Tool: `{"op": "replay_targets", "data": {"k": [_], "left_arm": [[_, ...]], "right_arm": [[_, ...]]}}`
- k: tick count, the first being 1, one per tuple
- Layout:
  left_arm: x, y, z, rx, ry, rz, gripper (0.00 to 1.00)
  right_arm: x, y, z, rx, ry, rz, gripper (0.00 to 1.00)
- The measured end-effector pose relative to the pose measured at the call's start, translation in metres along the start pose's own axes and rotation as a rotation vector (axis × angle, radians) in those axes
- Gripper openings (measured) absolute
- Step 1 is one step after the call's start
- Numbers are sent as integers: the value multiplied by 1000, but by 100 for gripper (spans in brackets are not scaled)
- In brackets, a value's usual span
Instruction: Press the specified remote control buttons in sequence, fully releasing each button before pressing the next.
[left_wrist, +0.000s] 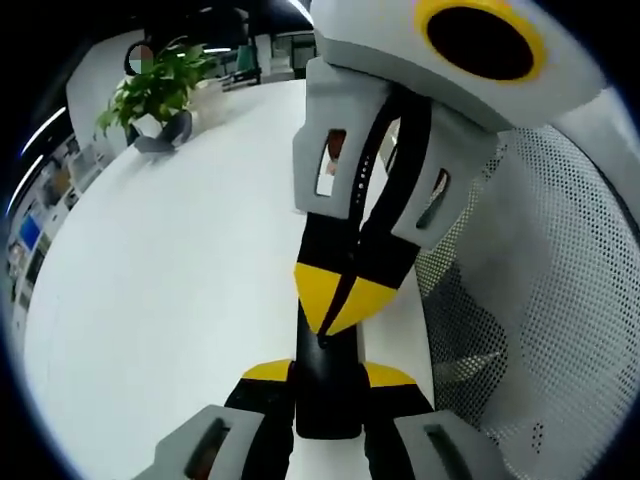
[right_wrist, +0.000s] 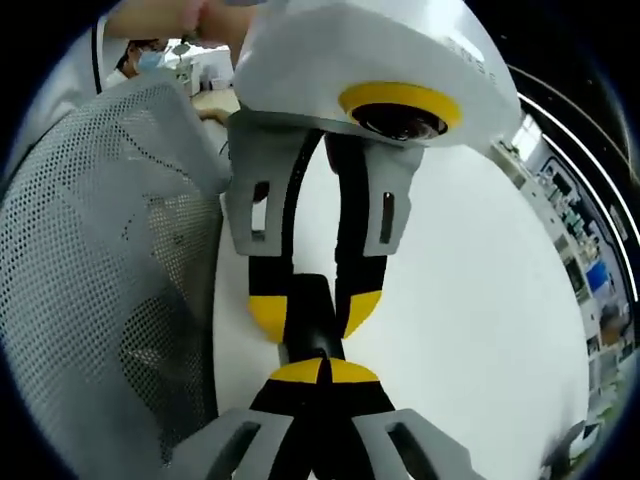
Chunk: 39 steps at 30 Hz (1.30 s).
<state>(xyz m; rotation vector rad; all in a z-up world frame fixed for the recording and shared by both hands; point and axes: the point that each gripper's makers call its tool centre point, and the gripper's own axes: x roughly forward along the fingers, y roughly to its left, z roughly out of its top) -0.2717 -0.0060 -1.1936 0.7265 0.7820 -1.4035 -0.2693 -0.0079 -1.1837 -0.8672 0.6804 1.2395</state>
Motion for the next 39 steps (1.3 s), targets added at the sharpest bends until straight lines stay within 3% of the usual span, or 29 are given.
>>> {"op": "replay_targets", "data": {"k": [11,15,20,25,28,32,34,39], "left_arm": [[0,-1,0,-4,-6,0,24],[0,-1,0,-7,-6,1,24],[0,-1,0,-16,-17,9,24],[0,0,0,-24,-25,15,24],[0,0,0,-28,-29,16,24],[0,0,0,-28,-19,17,24],[0,0,1,-32,-11,19,24],[0,0,1,-36,-7,22,24]], "right_arm": [[4,3,3,-43,21,28,0],[4,4,3,-57,39,4,0],[3,1,3,18,8,-20,0],[1,1,2,28,-42,7,0],[-1,2,4,81,-84,32,0],[-5,3,-1,101,-77,54,0],[-7,1,-8,107,-59,32,0],[-14,-5,-21,220,-39,29,8]]}}
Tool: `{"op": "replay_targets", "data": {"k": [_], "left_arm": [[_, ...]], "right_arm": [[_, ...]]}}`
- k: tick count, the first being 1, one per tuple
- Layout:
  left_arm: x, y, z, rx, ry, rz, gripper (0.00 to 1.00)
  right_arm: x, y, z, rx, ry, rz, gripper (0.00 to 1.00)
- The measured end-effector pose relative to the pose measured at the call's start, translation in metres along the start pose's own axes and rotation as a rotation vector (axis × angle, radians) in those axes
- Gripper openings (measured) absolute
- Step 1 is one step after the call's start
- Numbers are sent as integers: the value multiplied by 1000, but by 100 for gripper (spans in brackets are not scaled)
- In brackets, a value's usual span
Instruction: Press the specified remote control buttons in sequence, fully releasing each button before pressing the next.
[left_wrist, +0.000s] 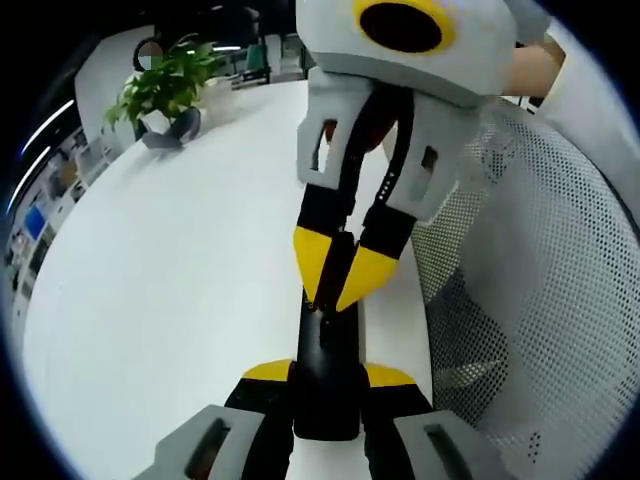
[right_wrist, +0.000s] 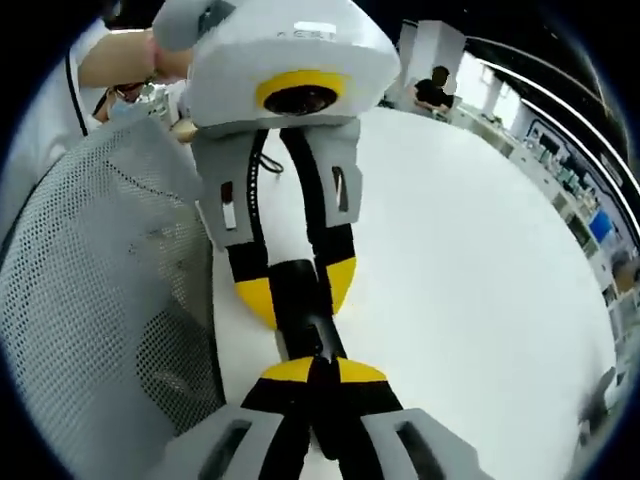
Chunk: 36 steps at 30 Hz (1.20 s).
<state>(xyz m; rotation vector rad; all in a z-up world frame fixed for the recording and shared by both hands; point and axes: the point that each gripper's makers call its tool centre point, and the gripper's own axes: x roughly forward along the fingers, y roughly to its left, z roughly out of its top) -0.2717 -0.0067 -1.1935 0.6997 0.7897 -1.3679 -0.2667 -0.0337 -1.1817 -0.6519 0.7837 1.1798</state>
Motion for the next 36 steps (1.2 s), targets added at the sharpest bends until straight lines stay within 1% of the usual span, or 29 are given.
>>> {"op": "replay_targets", "data": {"k": [2,4,6,8,10,11,14,17,20,24,25,27,36], "left_arm": [[0,0,0,-2,2,2,24],[0,0,0,-1,8,2,24],[0,0,0,1,14,2,24],[0,0,0,2,18,2,24],[0,0,0,3,19,3,24],[0,0,0,2,19,3,24],[0,0,0,0,15,4,24],[0,1,0,-12,10,14,24],[0,0,0,-24,-4,22,24],[0,0,0,-13,-21,23,24],[-1,0,0,-15,-27,22,24],[0,1,1,-11,-29,23,24],[1,7,3,-89,-29,75,26]], "right_arm": [[-3,-1,-3,20,-3,17,14],[-4,2,-8,13,10,34,22],[-3,1,-15,2,23,29,28],[-2,2,-20,6,30,41,31],[-1,2,-19,19,17,46,32],[0,2,-18,36,13,52,32],[3,1,-14,39,5,53,30],[5,-1,-15,4,22,46,25],[6,0,-14,6,18,62,25],[7,1,-14,-33,32,81,25],[7,1,-13,-32,33,82,25],[7,-1,-13,12,40,91,25],[7,-1,-13,22,29,87,24]]}}
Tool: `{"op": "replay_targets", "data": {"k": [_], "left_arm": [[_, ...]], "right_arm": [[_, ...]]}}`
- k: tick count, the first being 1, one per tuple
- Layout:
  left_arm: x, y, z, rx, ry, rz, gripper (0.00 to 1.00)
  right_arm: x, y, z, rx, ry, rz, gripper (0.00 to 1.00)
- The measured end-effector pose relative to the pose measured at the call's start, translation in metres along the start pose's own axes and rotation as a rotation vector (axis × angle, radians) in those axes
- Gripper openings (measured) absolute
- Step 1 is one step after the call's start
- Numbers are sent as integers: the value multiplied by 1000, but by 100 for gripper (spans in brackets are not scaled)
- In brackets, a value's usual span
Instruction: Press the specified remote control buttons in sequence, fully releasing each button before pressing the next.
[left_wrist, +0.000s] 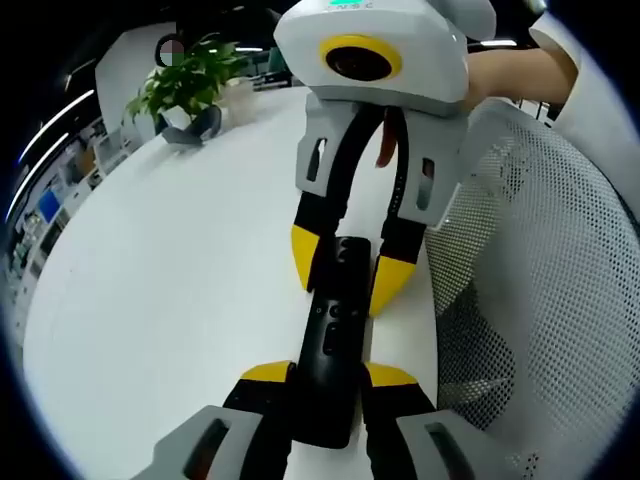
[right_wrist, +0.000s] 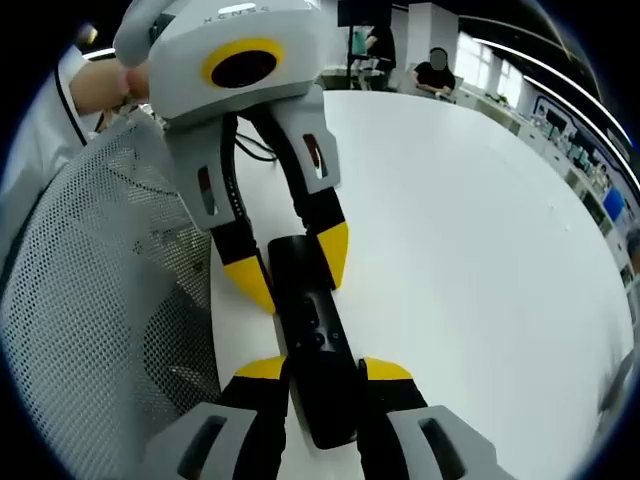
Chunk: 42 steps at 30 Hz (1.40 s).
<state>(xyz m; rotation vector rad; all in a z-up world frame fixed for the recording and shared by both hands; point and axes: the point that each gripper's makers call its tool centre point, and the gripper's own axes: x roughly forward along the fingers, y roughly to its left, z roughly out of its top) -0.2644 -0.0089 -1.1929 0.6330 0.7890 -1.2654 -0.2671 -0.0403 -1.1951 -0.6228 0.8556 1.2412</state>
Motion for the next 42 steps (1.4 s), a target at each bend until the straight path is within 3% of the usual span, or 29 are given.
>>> {"op": "replay_targets", "data": {"k": [2,3,6,12,16,21,26,29,36,42], "left_arm": [[-1,1,0,-7,4,10,30],[-5,7,3,-4,-15,53,30],[-16,10,10,-27,-66,82,34],[-35,13,12,-64,-113,118,41],[-52,13,11,-107,-141,146,48],[-81,19,16,-188,-230,214,54],[-106,25,16,-204,-247,293,58],[-123,29,21,-232,-292,338,61],[-161,39,42,-298,-473,440,66],[-182,43,48,-325,-559,538,72]], "right_arm": [[0,0,0,4,-2,-4,24],[0,0,0,6,-1,-7,24],[1,0,-1,-20,5,-18,23],[0,0,-1,-21,0,-20,23],[0,0,-1,-23,0,-22,23],[0,0,-1,-25,0,-28,23],[1,0,-1,-32,-9,-40,23],[1,0,-1,-28,-18,-43,23],[1,1,0,-38,-9,-44,23],[1,2,-1,-73,19,-40,23]]}}
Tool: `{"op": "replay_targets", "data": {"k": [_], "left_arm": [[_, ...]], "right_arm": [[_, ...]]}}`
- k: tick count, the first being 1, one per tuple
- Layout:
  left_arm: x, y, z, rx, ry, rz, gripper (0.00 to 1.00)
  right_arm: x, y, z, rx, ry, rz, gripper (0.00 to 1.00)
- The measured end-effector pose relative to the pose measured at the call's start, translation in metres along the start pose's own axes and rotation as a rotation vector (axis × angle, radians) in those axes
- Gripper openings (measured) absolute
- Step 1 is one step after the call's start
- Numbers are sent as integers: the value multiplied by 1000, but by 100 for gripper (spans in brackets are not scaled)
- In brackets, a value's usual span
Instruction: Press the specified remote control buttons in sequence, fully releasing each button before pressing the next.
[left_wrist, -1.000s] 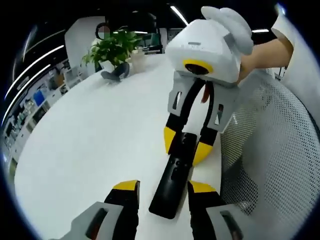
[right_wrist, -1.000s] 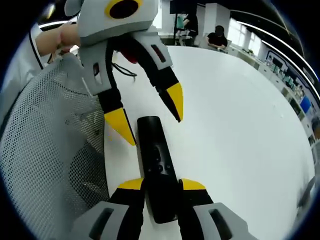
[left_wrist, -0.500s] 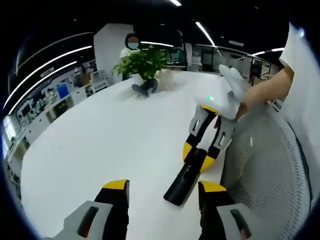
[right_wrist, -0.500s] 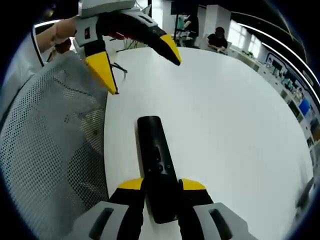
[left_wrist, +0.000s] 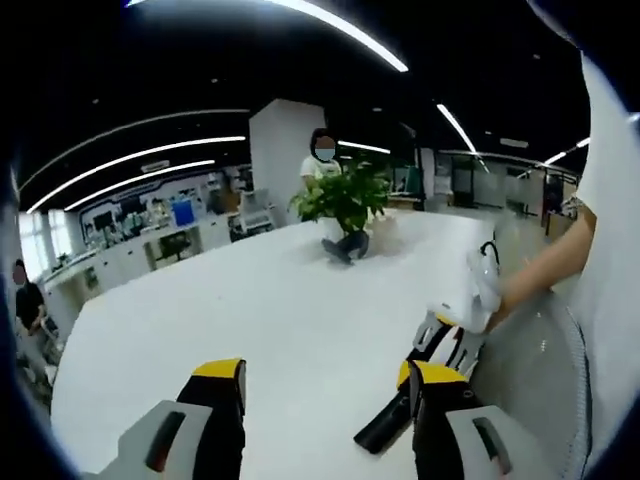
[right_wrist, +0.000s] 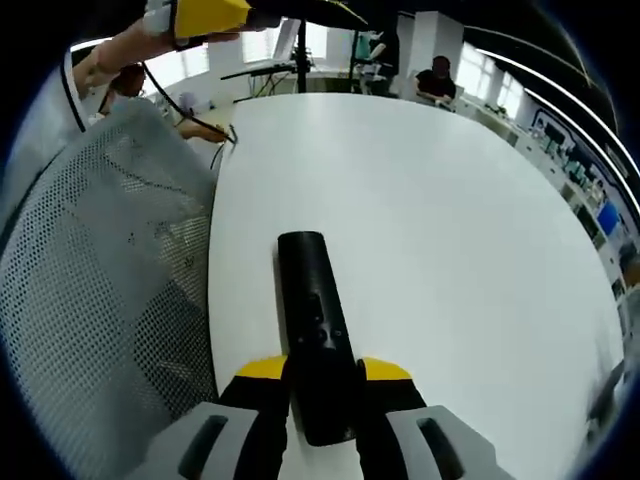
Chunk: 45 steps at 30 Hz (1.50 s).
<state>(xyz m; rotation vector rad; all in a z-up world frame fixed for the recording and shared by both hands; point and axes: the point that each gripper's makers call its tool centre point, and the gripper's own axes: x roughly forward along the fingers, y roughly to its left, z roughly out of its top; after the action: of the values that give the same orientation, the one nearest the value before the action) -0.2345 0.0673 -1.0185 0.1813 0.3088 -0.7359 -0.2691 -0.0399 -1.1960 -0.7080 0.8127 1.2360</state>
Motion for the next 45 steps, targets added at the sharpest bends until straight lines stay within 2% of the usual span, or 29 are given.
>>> {"op": "replay_targets", "data": {"k": [3,5,10,23,31,45], "left_arm": [[-3,4,-3,14,-15,45,75],[-5,7,-5,-15,-38,67,78],[-9,12,-14,-41,-35,99,83],[-16,20,-16,-90,-67,141,90],[-21,20,-16,-107,-81,147,93],[-20,14,-22,-104,-64,132,93]], "right_arm": [[0,0,0,-9,16,10,22],[-1,1,-2,-42,36,26,22],[-3,-5,-4,-40,61,51,22],[-3,-34,-5,-50,109,63,22],[-5,-64,-11,-6,142,65,23],[-2,-95,-6,26,144,69,23]]}}
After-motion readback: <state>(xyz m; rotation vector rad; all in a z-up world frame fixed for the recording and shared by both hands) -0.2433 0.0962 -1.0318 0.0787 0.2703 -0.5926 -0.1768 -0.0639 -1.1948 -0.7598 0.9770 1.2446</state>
